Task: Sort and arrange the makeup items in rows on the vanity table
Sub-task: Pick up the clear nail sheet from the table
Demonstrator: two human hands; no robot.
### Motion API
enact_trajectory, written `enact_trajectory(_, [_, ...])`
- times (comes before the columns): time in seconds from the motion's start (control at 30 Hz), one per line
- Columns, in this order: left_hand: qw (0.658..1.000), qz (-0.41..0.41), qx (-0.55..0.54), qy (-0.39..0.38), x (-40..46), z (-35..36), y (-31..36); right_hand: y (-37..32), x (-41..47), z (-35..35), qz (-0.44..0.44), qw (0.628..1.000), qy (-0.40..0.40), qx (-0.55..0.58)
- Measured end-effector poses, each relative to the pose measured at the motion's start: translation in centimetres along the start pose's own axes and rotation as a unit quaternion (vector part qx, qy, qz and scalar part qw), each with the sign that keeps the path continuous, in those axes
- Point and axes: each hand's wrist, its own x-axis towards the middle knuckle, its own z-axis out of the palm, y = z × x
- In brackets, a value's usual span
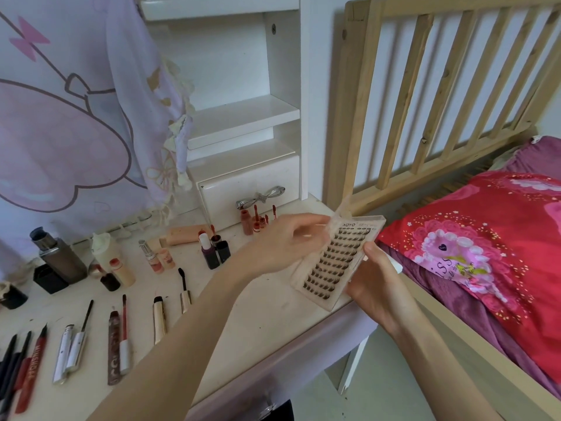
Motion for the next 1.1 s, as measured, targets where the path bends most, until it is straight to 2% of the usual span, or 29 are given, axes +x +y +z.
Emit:
enact_trajectory(0.07, [0.999,0.003,0.03,0.017,1.5,-0.6,0.3,0.0,0.2,-0.8,-0.009,0.999,0.035,0.029])
enact_trajectory(0.2, [0.998,-0.022,0.059,0.031,5.4,-1.7,0.4,-0.1,0.7,-2.3,-0.047,0.995,0.092,0.006])
enact_trajectory(0.33, [0.996,-0.043,0.063,0.054,9.2,-2.8,0.6,-0.2,1.7,-3.3,-0.073,0.977,0.201,-0.025])
enact_trajectory(0.47, [0.991,-0.039,0.086,0.09,11.8,-3.4,0.8,-0.1,3.1,-3.7,-0.081,0.951,0.281,-0.1])
enact_trajectory(0.6, [0.985,-0.049,0.085,0.145,13.8,-4.1,0.0,-0.2,5.2,-3.8,-0.042,0.921,0.334,-0.195])
enact_trajectory(0.73, [0.979,-0.066,0.089,0.169,14.9,-5.0,-2.0,0.0,6.4,-3.8,-0.036,0.865,0.351,-0.356])
enact_trajectory(0.93, [0.974,-0.063,0.124,0.177,15.5,-5.4,-4.1,0.7,7.1,-3.2,-0.041,0.788,0.321,-0.524])
enact_trajectory(1.03, [0.974,-0.064,0.126,0.179,15.8,-5.5,-4.5,1.2,6.8,-2.9,-0.073,0.713,0.321,-0.619])
enact_trajectory(1.1, [0.97,-0.062,0.143,0.188,15.8,-5.6,-4.6,1.7,6.6,-2.9,-0.072,0.655,0.281,-0.698])
